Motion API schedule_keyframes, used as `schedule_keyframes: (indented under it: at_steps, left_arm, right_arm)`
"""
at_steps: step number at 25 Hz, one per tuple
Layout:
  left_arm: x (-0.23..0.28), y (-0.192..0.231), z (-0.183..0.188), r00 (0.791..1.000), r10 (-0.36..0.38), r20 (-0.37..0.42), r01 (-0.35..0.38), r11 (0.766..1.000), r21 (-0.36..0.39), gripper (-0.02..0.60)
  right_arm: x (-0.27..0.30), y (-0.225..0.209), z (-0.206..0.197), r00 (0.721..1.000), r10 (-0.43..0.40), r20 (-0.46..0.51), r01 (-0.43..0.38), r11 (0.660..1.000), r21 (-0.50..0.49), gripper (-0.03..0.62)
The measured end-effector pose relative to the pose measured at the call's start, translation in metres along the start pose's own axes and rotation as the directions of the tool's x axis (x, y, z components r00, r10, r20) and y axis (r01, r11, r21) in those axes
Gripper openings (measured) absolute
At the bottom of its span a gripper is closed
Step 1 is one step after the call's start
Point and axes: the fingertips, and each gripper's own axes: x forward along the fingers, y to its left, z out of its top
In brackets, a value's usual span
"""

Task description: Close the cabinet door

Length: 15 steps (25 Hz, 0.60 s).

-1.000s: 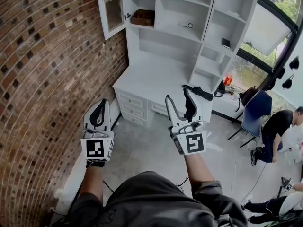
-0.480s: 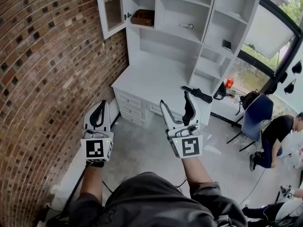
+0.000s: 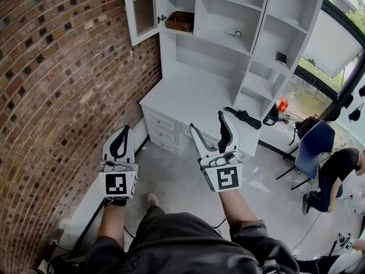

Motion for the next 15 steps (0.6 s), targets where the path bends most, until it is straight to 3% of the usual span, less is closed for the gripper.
schedule_keyframes:
  at_steps: [6, 15]
  left_arm:
    - [0.027, 0.018, -0.025, 1.000, 0.000, 0.010, 0.000, 1.000, -0.018, 0.002]
    - [0.115, 0.070, -0.072, 0.999, -0.032, 0.035, 0.034, 0.998, -0.052, 0.002]
  right_arm:
    - [0.027, 0.005, -0.025, 1.000, 0.011, -0.014, -0.011, 1.000, -0.020, 0.319]
    - [0.117, -0.002, -0.075, 0.999, -0.018, -0.050, 0.015, 0.998, -0.057, 0.319]
